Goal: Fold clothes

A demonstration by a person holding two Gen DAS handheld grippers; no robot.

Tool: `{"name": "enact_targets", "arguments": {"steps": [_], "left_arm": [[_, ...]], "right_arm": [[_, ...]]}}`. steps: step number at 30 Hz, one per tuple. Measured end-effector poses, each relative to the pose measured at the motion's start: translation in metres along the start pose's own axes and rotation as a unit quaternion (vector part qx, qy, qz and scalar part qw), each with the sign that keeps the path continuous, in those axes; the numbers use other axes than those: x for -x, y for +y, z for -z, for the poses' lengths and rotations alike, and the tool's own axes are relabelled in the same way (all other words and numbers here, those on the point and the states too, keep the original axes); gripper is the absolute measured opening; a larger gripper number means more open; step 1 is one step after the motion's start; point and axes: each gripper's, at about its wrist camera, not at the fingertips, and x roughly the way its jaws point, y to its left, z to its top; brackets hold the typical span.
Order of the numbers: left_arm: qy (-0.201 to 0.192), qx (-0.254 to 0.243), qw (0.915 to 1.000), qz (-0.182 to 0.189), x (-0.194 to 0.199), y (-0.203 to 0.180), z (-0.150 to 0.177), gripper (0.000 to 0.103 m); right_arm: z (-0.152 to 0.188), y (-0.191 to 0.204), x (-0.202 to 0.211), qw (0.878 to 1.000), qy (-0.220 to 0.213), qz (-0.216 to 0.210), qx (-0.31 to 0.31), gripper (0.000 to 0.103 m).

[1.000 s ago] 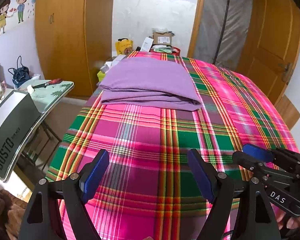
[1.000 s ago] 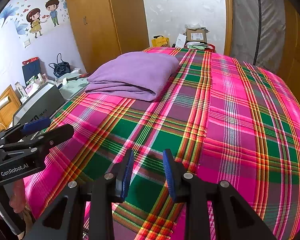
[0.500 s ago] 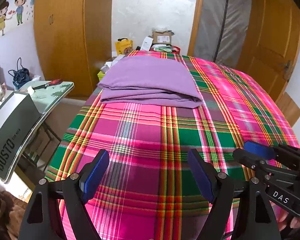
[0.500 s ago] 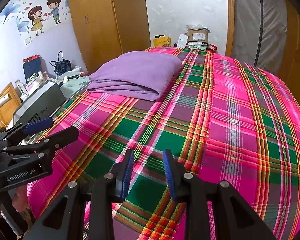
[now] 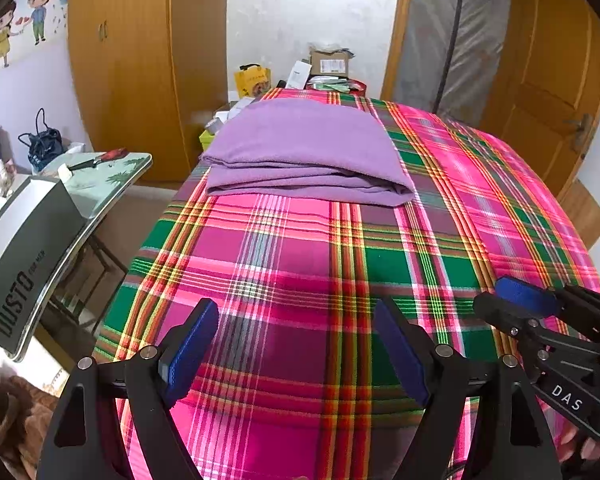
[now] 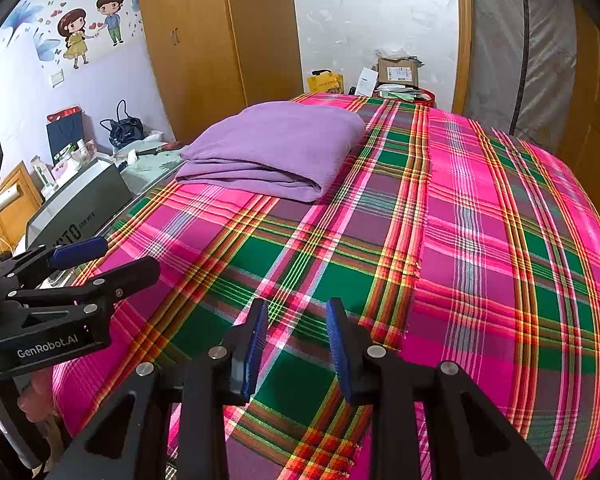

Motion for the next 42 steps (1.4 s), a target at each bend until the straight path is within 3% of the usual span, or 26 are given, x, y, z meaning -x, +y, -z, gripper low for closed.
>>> {"name": "enact_targets", "arguments": {"steps": [21,42], "left_arm": [[0.003,0.013,0.9998,-0.015,-0.0014,0.0015,-0.0008,0.082],[0.001,0.007,1.0000,-0.005,0.0014,-0.0021,0.0020,0.082]], "right_arm": [[0.0010,0.0011,-0.0023,1.000,0.004,0.001,0.001,0.031],[0.0012,0.0047,-0.0016,1.000,0.006,0.002,0.006,0.031]]}}
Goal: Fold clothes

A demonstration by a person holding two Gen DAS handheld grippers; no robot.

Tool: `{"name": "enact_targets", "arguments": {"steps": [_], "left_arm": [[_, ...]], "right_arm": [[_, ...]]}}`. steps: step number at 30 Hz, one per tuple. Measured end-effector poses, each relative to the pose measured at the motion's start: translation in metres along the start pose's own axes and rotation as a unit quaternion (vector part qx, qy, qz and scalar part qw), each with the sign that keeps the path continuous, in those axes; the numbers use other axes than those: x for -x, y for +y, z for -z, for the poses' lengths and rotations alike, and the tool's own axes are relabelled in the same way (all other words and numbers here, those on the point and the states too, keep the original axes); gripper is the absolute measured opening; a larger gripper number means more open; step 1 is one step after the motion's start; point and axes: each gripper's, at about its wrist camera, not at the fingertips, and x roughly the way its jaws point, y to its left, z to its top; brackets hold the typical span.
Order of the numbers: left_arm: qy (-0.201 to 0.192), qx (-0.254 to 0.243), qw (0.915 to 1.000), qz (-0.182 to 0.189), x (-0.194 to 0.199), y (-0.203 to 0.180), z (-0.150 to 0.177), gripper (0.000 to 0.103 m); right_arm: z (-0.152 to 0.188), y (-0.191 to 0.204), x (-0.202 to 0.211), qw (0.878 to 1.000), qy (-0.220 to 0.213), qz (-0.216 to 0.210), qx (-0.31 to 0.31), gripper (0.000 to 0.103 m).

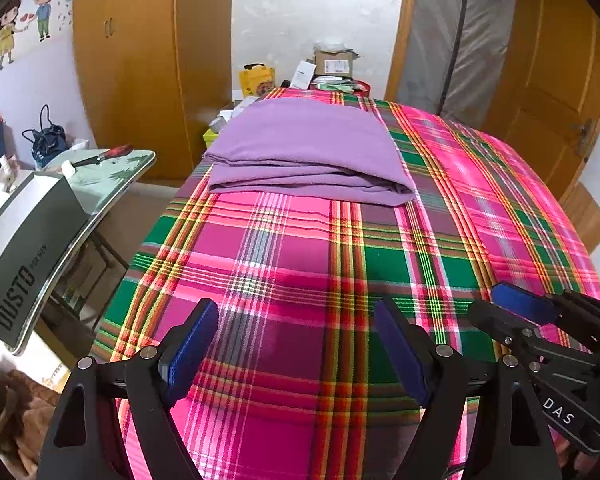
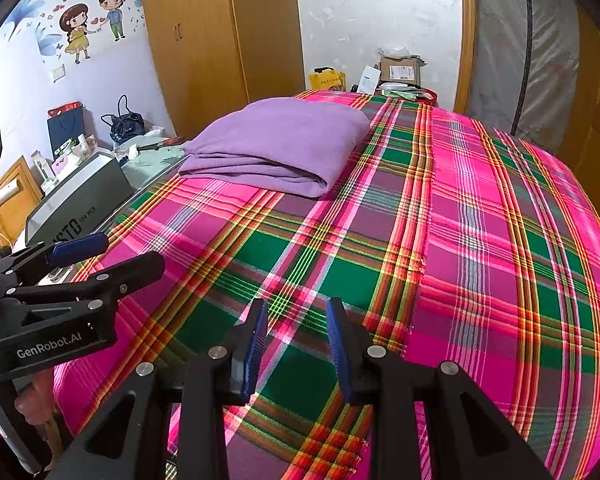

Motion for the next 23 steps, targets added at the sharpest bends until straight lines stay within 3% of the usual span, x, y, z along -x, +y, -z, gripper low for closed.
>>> {"name": "enact_targets", "arguments": {"steps": [7,11,16,23], "left_arm": [[-0.001,0.003,1.0000,-0.002,0.0003,0.0004,0.0003,0.082],[-0.005,0.008,0.9998,0.016,0.0029,0.0004,-0.0004,0.082],[-0.008,-0.009,0.9999,-0.007,0.0022,-0.0057,-0.0002,0.082],[-0.010,-0.001,0.9999,-0.004,0.0007,-0.0030,0.0017,0.082]], "right_arm": [[0.0011,0.0002,0.0016,1.000,-0.001,0.001,0.002,0.031],[0.0018,-0.0015,0.0017,1.000,0.000,0.002,0.001,0.031],[0.0020,0.0000,0.0014,1.000,0.000,0.001,0.001,0.031],[0.0026,-0.0013,-0.0004,1.000,0.003,0.001,-0.001,0.031]]}}
